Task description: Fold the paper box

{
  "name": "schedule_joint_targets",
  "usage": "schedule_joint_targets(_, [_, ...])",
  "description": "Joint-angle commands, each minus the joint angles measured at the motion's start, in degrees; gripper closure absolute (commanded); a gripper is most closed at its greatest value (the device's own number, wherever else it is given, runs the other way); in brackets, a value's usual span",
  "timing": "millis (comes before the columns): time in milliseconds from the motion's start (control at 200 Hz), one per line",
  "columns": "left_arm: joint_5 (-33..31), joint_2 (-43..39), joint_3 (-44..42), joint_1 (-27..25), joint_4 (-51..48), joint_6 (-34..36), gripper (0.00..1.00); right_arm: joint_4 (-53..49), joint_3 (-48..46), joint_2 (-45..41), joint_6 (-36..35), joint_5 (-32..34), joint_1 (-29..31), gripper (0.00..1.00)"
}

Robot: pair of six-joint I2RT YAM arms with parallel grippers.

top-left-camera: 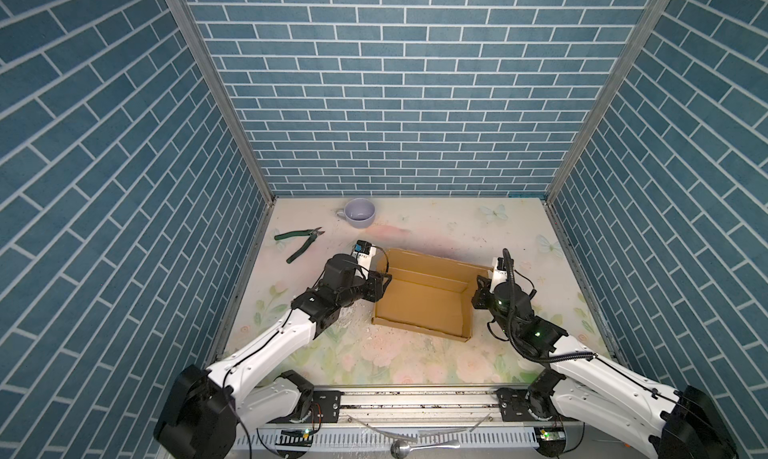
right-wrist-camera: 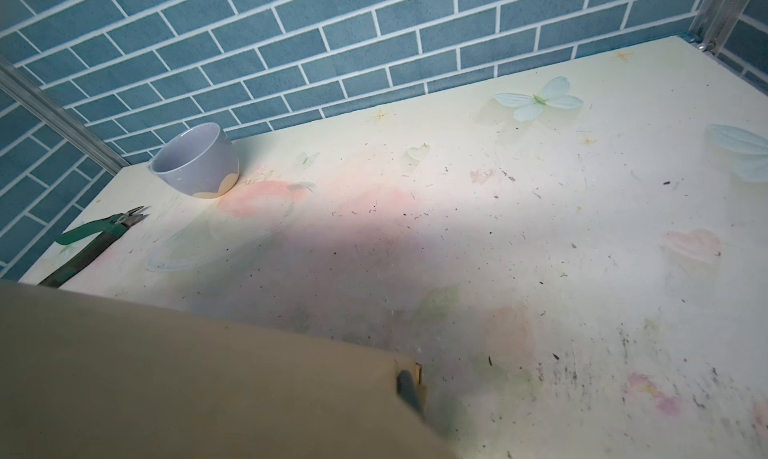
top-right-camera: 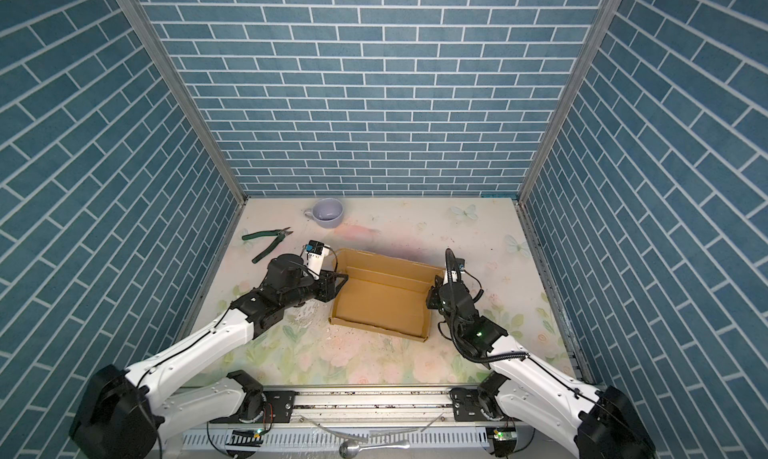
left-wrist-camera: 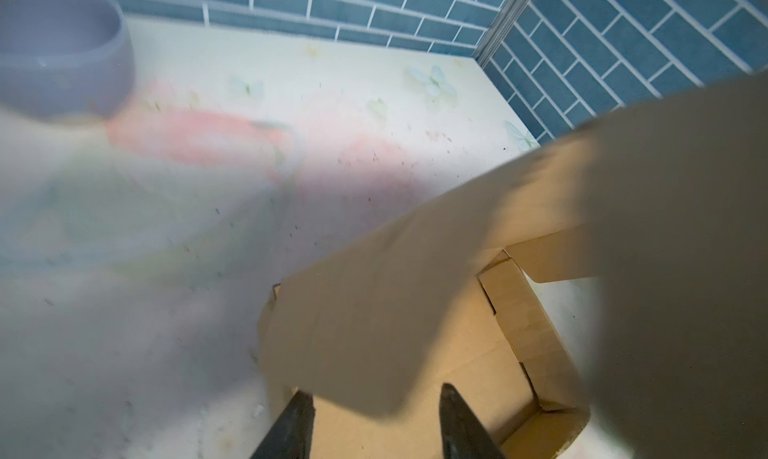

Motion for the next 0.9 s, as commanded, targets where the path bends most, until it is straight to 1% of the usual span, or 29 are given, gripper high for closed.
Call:
schedule_joint_targets(0, [3.92, 0.03, 3.04, 3.69, -10.03, 4.96, 0.42, -3.19, 2.09, 0.44, -1.3, -0.15, 0.36, 1.0])
schedule_joint_targets(90, [6.04, 2.15, 6.01, 3.98, -10.89, 7.31, 0.4, -2.96, 2.16, 0.55, -1.93, -0.21, 0.36, 1.0])
schedule_joint_targets(215, [7.66, 5.28, 8.3, 3.94, -7.29, 9.13, 0.38, -3.17, 2.95, 0.72, -3.34, -0.46, 0.35, 1.0])
schedule_joint_targets(315, [5.67, 7.01, 7.61, 4.21, -1.6, 10.81, 0.35, -3.06, 2.97, 0.98, -4.1, -0.66, 0.34, 1.0])
schedule_joint_targets(370, [5.95, 7.73, 7.24, 5.46, 1.63, 10.8, 0.34, -3.06, 3.05, 1.03, -4.74, -0.81, 0.34, 1.0])
schedule_joint_targets(480, [10.93, 9.9, 3.56, 10.81, 15.1, 5.9, 0.33, -2.79, 3.31, 1.06, -6.02, -1.31, 0.34, 1.0])
schedule_joint_targets(520, [12.43, 11.55, 3.23, 11.76, 17.83, 5.8, 0.33, -2.8, 3.48, 1.24, -6.3, -1.53, 0.3, 1.0])
schedule_joint_targets(565, [12.95, 13.33, 3.92, 11.87, 18.31, 6.96, 0.34, -2.8, 3.71, 1.53, -6.48, -1.79, 0.31, 1.0])
schedule_joint_targets(660, [15.89, 16.24, 5.28, 11.75, 20.39, 7.01, 0.4, -2.97, 4.06, 1.89, -6.73, -2.23, 0.33, 1.0])
schedule_joint_targets(725, [17.19, 17.31, 6.56, 11.46, 19.68, 7.07, 0.45, -3.21, 4.5, 2.09, -7.05, -2.32, 0.31, 1.0])
schedule_joint_targets(815, [17.81, 17.71, 7.45, 10.69, 16.99, 8.37, 0.53, -3.2, 4.96, 2.2, -7.47, -2.26, 0.32, 1.0])
schedule_joint_targets(895, [16.84, 17.54, 6.99, 10.19, 15.03, 9.1, 0.64, -3.09, 5.16, 2.41, -7.37, -2.29, 0.32, 1.0])
